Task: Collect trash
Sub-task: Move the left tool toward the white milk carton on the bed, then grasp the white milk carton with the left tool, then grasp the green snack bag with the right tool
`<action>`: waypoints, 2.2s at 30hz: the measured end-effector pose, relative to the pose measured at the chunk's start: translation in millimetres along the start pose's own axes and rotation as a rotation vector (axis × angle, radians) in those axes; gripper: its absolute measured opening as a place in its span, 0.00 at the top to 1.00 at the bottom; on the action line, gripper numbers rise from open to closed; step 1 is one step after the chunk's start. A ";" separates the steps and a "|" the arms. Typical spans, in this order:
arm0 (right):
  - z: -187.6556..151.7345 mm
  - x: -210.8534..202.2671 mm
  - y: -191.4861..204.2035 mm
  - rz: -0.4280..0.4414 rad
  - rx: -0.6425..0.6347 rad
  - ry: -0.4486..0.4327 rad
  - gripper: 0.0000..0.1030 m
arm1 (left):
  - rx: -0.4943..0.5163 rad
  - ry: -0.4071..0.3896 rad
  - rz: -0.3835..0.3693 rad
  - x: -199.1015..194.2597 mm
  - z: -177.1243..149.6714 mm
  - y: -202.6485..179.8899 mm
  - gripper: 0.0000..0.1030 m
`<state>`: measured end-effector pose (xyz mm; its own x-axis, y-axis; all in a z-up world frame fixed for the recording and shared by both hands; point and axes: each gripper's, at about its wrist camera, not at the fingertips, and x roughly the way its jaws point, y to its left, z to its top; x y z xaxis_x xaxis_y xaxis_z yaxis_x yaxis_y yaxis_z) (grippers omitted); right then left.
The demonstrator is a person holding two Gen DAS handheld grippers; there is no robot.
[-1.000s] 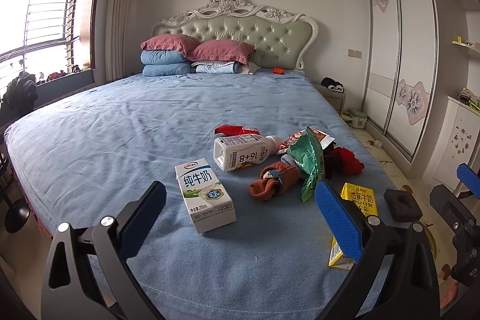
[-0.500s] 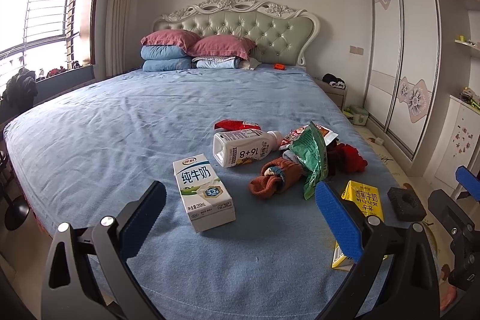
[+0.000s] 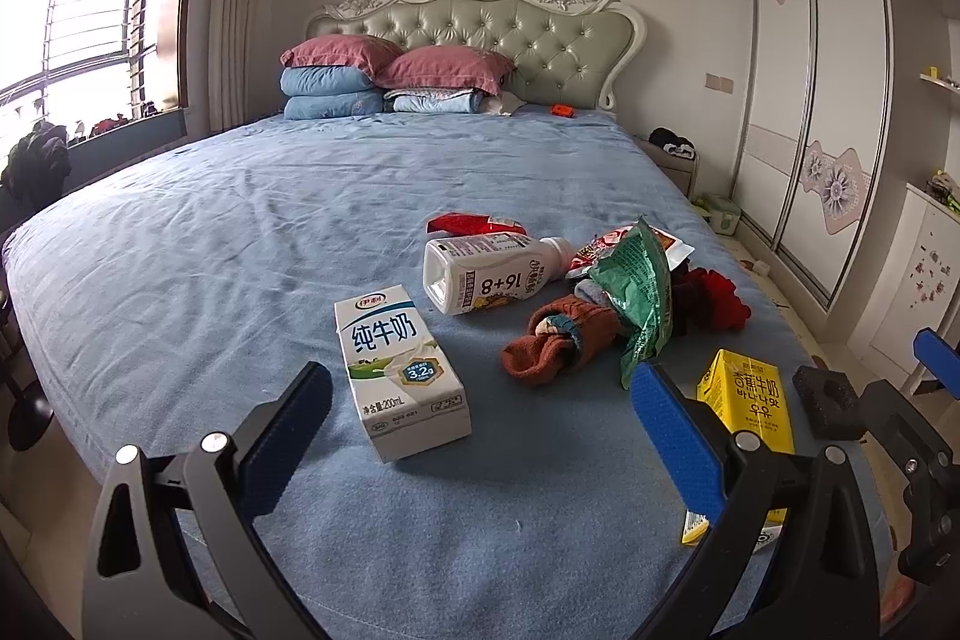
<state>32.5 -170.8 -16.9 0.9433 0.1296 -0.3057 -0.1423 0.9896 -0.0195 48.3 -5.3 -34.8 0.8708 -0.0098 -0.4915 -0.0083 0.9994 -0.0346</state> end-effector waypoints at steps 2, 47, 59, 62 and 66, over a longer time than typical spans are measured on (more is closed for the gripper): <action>1.3 5.2 1.1 0.007 -0.009 0.012 0.08 | -0.015 0.015 0.000 7.3 0.1 2.8 0.04; 51.3 165.7 30.9 0.290 -0.104 0.455 0.25 | -0.251 0.219 -0.069 94.1 23.0 74.2 0.48; 49.2 185.0 16.0 0.372 -0.030 0.510 0.75 | -0.196 0.198 -0.176 78.4 39.3 47.7 0.48; 57.7 169.7 0.7 0.402 0.025 0.458 0.75 | -0.174 0.193 -0.213 74.4 44.9 32.2 0.48; 71.9 142.8 -24.9 0.392 0.069 0.383 0.75 | -0.130 0.181 -0.266 67.2 55.3 3.9 0.48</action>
<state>192.3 -172.5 8.4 0.6455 0.4701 -0.6019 -0.4287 0.8753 0.2239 133.9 -0.2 -19.9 0.7496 -0.2874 -0.5962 0.1352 0.9483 -0.2871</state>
